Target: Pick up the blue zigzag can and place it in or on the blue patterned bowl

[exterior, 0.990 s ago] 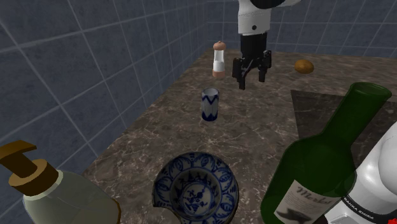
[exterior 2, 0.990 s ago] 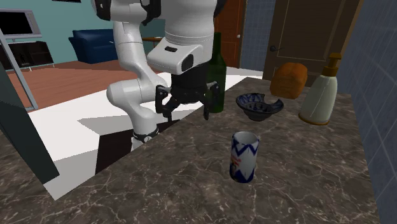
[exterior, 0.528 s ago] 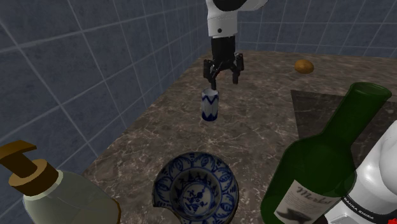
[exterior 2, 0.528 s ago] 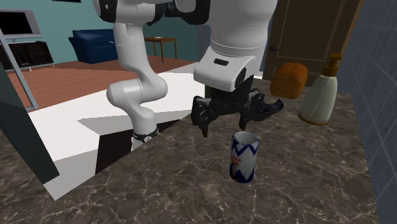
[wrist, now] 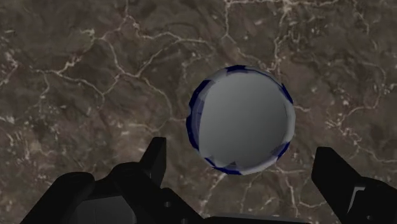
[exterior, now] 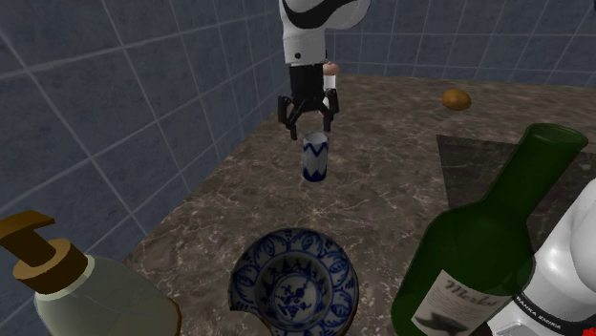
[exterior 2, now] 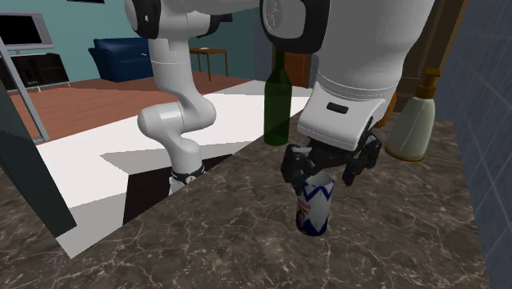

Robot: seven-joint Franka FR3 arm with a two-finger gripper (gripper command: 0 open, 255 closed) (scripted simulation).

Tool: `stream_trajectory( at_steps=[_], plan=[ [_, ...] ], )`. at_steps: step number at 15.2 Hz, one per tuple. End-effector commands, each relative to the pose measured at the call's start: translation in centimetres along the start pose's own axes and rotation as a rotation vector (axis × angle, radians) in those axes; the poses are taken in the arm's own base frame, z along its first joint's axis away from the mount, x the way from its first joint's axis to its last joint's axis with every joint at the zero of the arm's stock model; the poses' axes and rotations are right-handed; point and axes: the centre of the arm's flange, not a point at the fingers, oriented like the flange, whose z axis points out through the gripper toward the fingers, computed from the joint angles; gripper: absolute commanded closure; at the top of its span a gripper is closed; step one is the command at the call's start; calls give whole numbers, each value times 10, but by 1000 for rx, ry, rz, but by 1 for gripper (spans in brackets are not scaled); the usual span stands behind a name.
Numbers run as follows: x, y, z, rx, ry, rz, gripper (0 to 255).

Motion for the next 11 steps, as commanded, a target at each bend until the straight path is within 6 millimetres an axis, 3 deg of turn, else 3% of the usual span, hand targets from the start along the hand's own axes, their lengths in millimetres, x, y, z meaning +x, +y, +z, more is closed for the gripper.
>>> stream_trajectory(
  at_steps=[1, 4, 11],
  plan=[
    [0, 0, 10, 1, 0, 1, 0],
    [0, 0, 29, 1, 0, 1, 0],
    [0, 0, 29, 1, 0, 1, 0]
  ],
)
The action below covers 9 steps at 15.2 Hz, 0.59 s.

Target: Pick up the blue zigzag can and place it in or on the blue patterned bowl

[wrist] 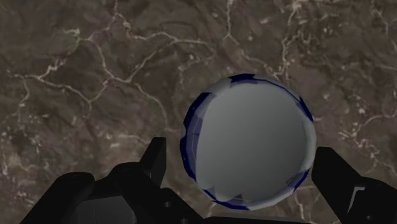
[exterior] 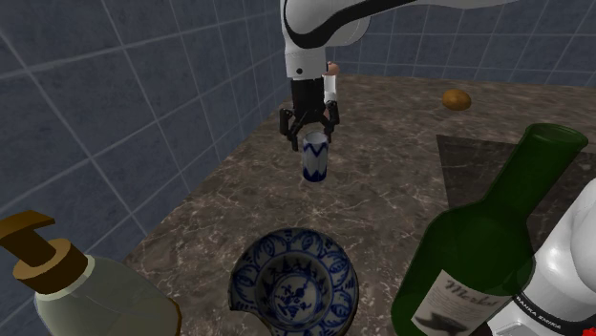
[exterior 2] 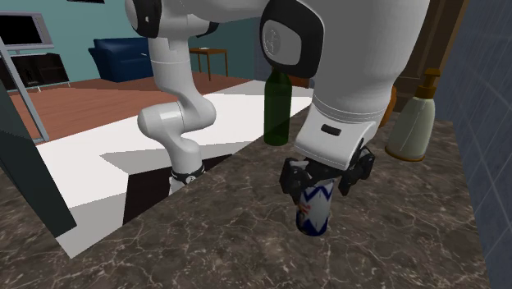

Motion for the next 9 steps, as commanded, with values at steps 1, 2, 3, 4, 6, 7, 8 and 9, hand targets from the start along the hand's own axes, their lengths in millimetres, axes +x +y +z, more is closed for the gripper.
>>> stream_trajectory(
  at_steps=[1, 2, 3, 4, 6, 7, 8, 9],
  plan=[
    [0, 0, 0, 0, 0, 0, 0],
    [0, 0, 0, 0, 0, 0, 255],
    [0, 0, 0, 0, 0, 0, 255],
    [0, 0, 0, 0, 0, 0, 255],
    [0, 0, 0, 0, 0, 0, 255],
    [0, 0, 0, 0, 0, 0, 255],
    [0, 0, 0, 0, 0, 0, 255],
    [0, 0, 0, 0, 0, 0, 255]
  ],
)
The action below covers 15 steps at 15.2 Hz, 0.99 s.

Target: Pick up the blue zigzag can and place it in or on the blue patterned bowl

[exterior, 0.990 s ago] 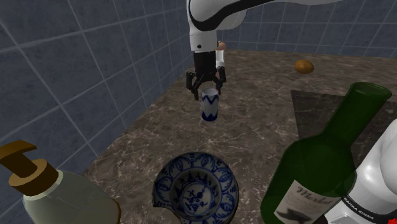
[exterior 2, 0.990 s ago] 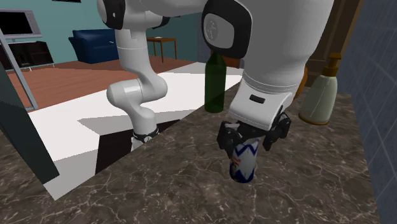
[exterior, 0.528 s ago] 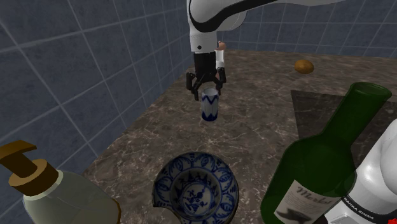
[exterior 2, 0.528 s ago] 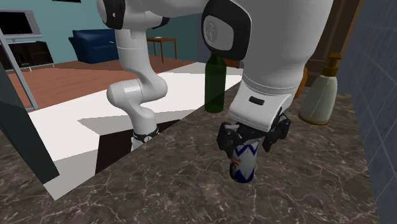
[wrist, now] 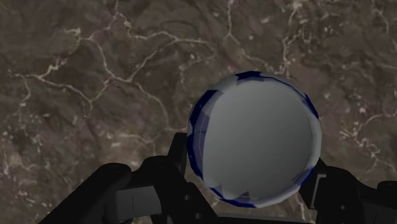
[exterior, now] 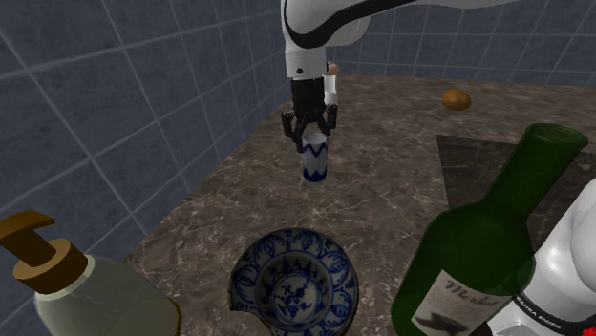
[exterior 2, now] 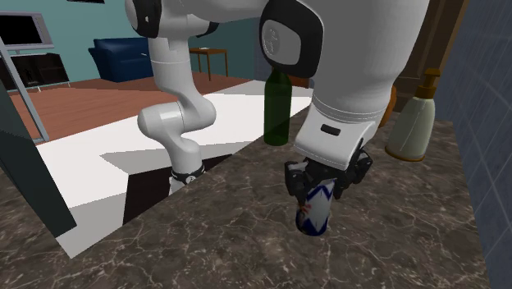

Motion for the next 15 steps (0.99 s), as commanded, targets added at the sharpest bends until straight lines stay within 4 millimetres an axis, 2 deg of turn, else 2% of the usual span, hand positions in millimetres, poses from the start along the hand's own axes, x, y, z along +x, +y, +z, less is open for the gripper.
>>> stream_trajectory(
  at_steps=[1, 2, 15],
  plan=[
    [0, 0, 0, 0, -1, -1, 255],
    [0, -1, 0, 0, -1, -1, 255],
    [-17, -5, -66, 0, -1, -1, 255]
  ],
)
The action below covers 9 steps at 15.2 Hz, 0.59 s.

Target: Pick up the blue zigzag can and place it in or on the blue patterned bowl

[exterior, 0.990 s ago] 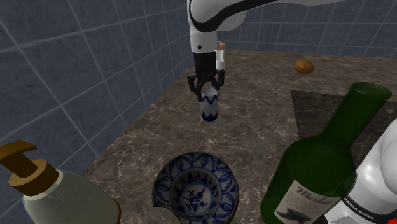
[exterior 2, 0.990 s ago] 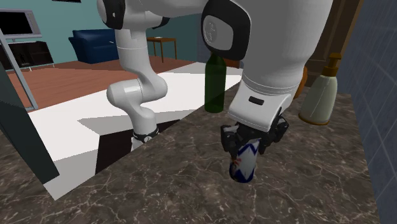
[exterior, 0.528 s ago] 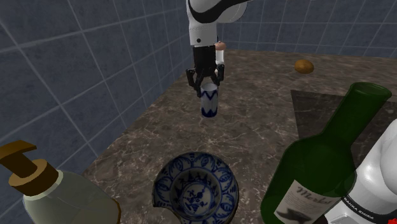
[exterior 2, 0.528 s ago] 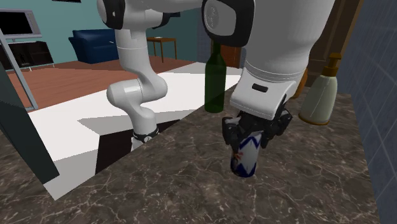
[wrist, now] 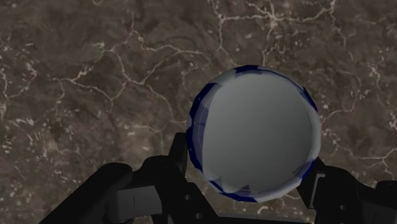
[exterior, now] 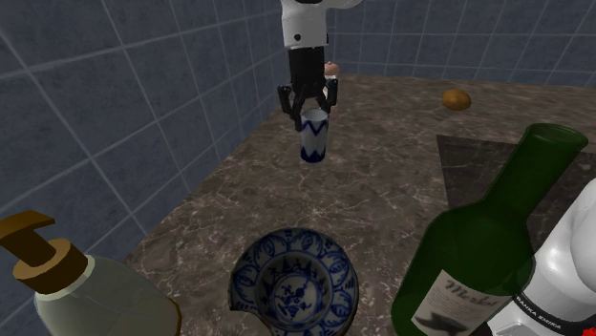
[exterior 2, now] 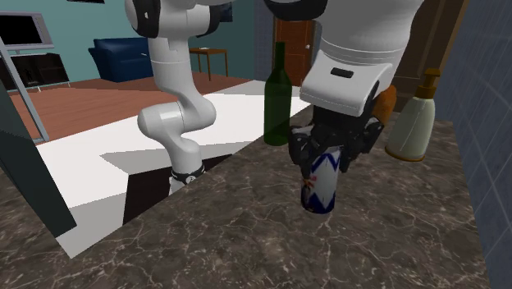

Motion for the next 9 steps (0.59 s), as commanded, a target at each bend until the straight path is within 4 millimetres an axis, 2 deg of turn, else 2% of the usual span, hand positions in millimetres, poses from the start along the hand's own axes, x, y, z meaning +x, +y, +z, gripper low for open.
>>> stream_trajectory(
  at_steps=[1, 9],
  plan=[
    [-4, 0, -11, 0, 0, 0, 255],
    [-14, -2, -52, 0, 0, 0, 255]
  ],
)
